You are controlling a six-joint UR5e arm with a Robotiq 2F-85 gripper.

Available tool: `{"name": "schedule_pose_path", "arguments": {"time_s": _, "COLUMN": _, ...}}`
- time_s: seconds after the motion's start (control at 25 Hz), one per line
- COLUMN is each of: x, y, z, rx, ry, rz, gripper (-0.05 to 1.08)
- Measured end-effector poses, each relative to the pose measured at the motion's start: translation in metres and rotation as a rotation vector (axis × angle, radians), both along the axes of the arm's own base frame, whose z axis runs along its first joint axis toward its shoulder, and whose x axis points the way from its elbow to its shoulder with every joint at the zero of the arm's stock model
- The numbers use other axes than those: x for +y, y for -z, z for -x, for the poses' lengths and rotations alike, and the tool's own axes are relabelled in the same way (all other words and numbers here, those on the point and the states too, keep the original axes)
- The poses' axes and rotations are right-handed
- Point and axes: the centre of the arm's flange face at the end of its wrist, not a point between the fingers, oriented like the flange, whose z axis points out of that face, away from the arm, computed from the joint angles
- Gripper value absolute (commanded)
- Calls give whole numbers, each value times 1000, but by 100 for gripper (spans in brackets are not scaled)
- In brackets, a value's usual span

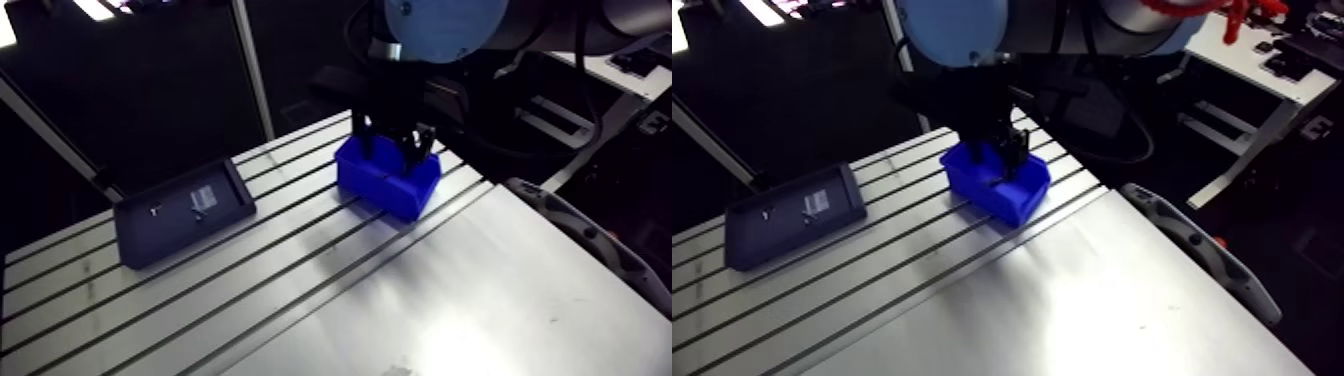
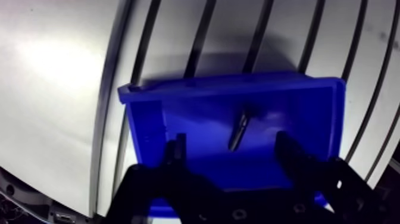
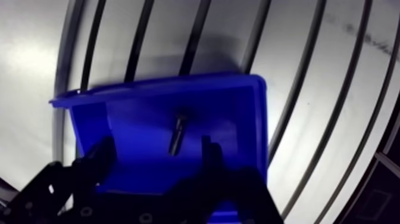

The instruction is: Pick up the M10 bolt from the tray and put it into the blue bin.

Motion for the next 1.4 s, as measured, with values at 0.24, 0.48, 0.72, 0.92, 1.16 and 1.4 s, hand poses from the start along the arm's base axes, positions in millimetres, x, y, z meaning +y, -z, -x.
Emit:
{"name": "schedule_pose_path", "arguments": {"time_s": 0.24, "x": -8, "y": -51, "z": -1, "rx": 6, "ry": -8, "rz": 6, "gripper": 2}}
{"name": "schedule_pose_path", "arguments": {"time_s": 0.48, "x": -15, "y": -102, "z": -7, "rx": 22, "ry": 7, "rz": -3, "gripper": 2}}
{"name": "schedule_pose_path", "arguments": {"time_s": 0.72, "x": -27, "y": -154, "z": -13, "rx": 29, "ry": 80, "rz": -18, "gripper": 2}}
{"name": "schedule_pose_path", "arguments": {"time_s": 0.92, "x": -47, "y": -191, "z": -13, "rx": 32, "ry": 217, "rz": -37, "gripper": 2}}
{"name": "schedule_pose_path", "arguments": {"time_s": 1.16, "x": -85, "y": -230, "z": -6, "rx": 26, "ry": 475, "rz": -76, "gripper": 2}}
{"name": "schedule_pose_path", "arguments": {"time_s": 1.4, "x": -129, "y": -263, "z": -3, "rx": 27, "ry": 852, "rz": -131, "gripper": 2}}
